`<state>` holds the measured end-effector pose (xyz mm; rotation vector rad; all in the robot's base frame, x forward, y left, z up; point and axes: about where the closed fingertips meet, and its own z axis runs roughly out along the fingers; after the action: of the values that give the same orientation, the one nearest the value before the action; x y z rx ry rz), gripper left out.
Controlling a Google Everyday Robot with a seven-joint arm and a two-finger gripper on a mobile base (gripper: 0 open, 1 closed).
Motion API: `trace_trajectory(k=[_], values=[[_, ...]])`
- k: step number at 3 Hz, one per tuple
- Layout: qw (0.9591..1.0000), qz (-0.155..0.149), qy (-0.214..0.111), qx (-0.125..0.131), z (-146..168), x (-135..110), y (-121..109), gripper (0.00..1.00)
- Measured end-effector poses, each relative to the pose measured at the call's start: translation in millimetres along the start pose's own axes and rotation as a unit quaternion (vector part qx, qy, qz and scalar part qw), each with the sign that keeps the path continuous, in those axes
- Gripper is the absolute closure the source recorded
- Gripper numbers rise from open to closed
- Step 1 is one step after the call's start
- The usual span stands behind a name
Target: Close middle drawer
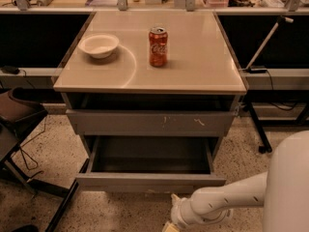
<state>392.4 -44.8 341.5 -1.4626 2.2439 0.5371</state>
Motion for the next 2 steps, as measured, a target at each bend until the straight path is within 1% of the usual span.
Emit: trace_trajectory(k=[1,2], values=[[0.9989,-0.043,0.013,-0.013,2.3,-20.0,-29.5,0.0],[0.9989,-0.044,0.013,-0.013,1.6,-18.9,-28.6,0.0]])
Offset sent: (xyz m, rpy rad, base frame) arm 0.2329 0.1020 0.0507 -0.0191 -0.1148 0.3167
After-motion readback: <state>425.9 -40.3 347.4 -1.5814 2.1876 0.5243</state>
